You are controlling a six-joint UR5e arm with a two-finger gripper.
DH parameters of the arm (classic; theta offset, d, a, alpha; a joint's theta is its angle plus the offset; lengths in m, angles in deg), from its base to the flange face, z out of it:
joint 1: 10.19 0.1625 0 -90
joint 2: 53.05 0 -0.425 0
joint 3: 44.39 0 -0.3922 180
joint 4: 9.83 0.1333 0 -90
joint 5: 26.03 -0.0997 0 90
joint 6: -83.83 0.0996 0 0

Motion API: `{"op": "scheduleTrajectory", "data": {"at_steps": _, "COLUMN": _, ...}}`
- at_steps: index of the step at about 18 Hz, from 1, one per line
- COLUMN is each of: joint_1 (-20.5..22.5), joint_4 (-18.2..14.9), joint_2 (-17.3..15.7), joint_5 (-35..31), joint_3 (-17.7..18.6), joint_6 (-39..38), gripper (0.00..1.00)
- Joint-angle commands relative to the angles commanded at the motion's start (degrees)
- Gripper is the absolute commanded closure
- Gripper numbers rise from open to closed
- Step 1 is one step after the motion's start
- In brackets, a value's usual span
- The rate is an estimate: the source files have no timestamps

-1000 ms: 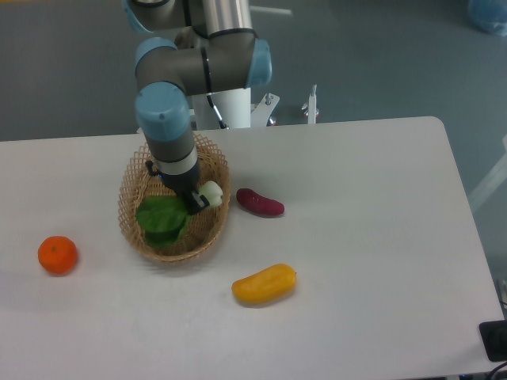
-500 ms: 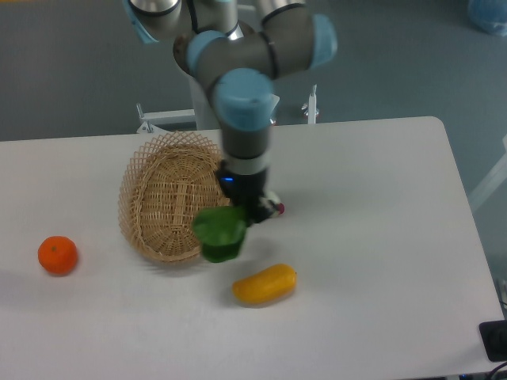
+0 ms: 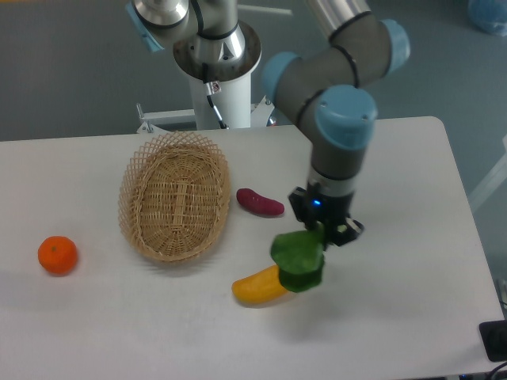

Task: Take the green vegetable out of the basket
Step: 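Lift the bok choy out of the basket and carry it sideways, then hold the bok choy raised beside the yellow toy fruit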

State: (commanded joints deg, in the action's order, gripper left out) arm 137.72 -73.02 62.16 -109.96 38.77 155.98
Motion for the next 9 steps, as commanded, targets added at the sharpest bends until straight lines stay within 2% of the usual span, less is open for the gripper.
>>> {"op": "scheduleTrajectory", "data": {"at_steps": 5, "joint_1": 1.85, "joint_4": -1.76, "joint_2": 2.82, "joint_5": -0.35, "joint_3": -5.10, "joint_6": 3.69, "gripper": 0.64}}
{"op": "scheduleTrajectory", "data": {"at_steps": 9, "joint_1": 2.64, "joint_4": -3.08, "joint_2": 4.93, "joint_5": -0.44, "joint_3": -7.75, "joint_6": 7.82, "gripper": 0.63}}
